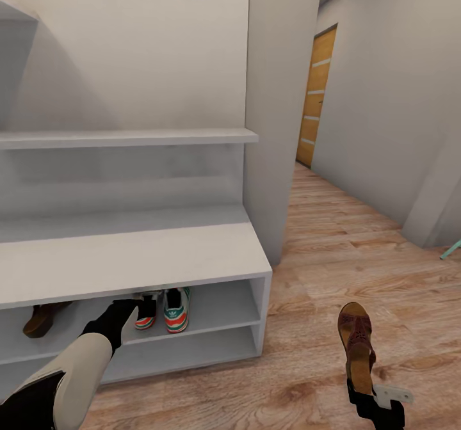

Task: Pick up the two gym shoes and the two sandals from the corridor floor and place them onto the hallstand (shoe rack) in the corridor, making sure they are on the rack and not on the floor. Arrange them so the two gym shoes are next to each other and the two sandals are next to each other.

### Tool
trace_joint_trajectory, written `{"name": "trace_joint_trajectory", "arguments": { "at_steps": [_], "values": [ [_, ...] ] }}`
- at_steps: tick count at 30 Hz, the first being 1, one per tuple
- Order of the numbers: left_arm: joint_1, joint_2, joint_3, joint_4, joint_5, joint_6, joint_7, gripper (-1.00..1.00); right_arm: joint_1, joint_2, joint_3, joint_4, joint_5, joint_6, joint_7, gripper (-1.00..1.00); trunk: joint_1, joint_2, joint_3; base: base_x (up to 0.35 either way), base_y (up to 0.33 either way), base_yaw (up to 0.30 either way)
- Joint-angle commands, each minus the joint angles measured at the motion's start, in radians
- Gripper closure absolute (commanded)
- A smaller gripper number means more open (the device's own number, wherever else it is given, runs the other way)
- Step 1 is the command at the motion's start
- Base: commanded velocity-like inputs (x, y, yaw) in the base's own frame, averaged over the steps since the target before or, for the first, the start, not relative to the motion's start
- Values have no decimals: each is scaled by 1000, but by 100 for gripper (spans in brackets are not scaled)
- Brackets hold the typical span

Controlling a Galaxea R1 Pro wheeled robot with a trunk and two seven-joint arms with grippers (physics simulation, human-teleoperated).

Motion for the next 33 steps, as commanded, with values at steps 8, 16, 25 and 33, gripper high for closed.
{"name": "trace_joint_trajectory", "arguments": {
  "at_steps": [8, 16, 25, 33],
  "values": [
    [-1, 0, 8, -1, -9, 4, -6, 100, -1, 0, -8, 1, 4, -3, 5, 100, 0, 0, -1, 71, 0, 0],
    [0, 3, 7, -1, -11, 4, -6, -100, -1, 0, -8, 1, 4, -3, 5, 100, 0, 0, -1, 4, 0, 0],
    [0, 2, 6, 0, -10, 4, -6, -100, -1, 0, -8, 1, 4, -3, 5, 100, 0, 0, -1, -264, 0, 0],
    [2, 4, 7, 0, -10, 4, -6, -100, -1, 0, -8, 1, 4, -3, 5, 100, 0, 0, -1, -334, 17, 0]
  ]
}}
